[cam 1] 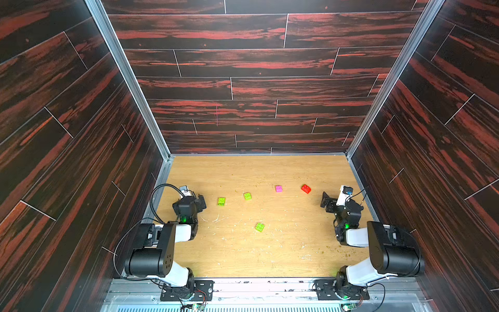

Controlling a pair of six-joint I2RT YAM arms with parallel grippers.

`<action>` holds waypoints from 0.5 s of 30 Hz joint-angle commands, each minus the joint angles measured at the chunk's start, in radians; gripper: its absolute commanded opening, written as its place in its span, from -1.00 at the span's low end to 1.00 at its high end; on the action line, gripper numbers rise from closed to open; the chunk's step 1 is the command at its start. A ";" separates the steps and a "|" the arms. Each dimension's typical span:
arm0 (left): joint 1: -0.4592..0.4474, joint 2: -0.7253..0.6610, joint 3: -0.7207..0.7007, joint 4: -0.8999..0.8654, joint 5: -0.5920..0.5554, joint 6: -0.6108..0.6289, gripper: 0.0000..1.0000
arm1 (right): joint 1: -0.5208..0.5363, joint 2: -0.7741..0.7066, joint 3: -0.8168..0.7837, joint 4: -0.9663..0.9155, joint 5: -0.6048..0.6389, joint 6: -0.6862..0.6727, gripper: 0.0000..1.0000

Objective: Assemble the letter s with lego
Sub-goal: Pick up the lego brick from the center of the board.

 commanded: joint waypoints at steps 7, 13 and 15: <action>0.006 0.000 0.017 0.034 -0.018 0.027 1.00 | 0.007 0.023 0.014 0.035 -0.003 -0.021 0.97; 0.005 0.004 0.021 0.029 -0.017 0.026 1.00 | 0.008 0.024 0.016 0.034 -0.002 -0.021 0.97; 0.006 0.004 0.023 0.029 -0.018 0.027 1.00 | 0.008 0.024 0.017 0.029 -0.005 -0.021 0.97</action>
